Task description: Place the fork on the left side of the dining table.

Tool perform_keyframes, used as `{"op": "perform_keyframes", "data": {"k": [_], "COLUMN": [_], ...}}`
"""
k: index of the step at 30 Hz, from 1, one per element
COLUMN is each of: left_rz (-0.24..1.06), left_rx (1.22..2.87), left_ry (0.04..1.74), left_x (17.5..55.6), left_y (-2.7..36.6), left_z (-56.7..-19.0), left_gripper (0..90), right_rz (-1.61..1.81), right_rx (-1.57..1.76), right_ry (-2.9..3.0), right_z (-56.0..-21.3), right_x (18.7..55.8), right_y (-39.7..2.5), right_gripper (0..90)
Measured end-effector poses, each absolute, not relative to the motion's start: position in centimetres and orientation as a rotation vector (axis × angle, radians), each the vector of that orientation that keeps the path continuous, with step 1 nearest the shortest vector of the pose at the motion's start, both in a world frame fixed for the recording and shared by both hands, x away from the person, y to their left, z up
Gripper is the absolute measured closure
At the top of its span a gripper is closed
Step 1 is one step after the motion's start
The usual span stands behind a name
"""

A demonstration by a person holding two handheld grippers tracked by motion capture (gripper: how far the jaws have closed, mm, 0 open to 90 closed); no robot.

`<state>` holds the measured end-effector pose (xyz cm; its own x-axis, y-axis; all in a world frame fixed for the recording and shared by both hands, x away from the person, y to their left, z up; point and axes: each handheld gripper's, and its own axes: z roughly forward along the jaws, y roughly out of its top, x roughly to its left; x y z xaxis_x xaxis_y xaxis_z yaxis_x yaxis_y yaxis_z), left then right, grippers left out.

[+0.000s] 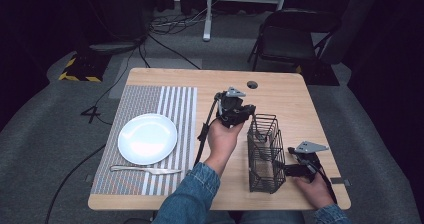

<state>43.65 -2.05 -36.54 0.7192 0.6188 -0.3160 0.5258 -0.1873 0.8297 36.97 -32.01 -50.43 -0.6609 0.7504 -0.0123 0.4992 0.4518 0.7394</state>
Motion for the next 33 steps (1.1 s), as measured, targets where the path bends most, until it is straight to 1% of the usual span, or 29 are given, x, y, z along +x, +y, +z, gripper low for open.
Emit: {"op": "perform_keyframes", "data": {"k": [4, 12, 24, 33], "left_rz": [0.155, 0.163, 0.184, 0.228], "left_rx": [1.873, 1.855, 1.848, 1.838], "left_ry": [0.862, 0.838, 0.763, 0.756], "left_x": [43.1, 42.6, 40.8, 39.8], "left_y": [-2.4, -1.7, 0.0, 2.0], "left_z": [-35.8, -33.9, -29.6, -26.9], "left_gripper": [85.6, 85.7, 85.7, 85.7], "right_rz": [1.039, 1.039, 1.038, 1.037], "right_rx": [1.063, 1.063, 1.065, 1.067], "right_ry": [2.369, 2.369, 2.368, 2.366], "right_z": [-50.4, -50.4, -50.4, -50.4], "right_x": [37.0, 37.0, 36.9, 36.9], "right_y": [-32.0, -32.0, -32.0, -32.0], "right_gripper": [19.0, 19.0, 19.0, 19.0]}}
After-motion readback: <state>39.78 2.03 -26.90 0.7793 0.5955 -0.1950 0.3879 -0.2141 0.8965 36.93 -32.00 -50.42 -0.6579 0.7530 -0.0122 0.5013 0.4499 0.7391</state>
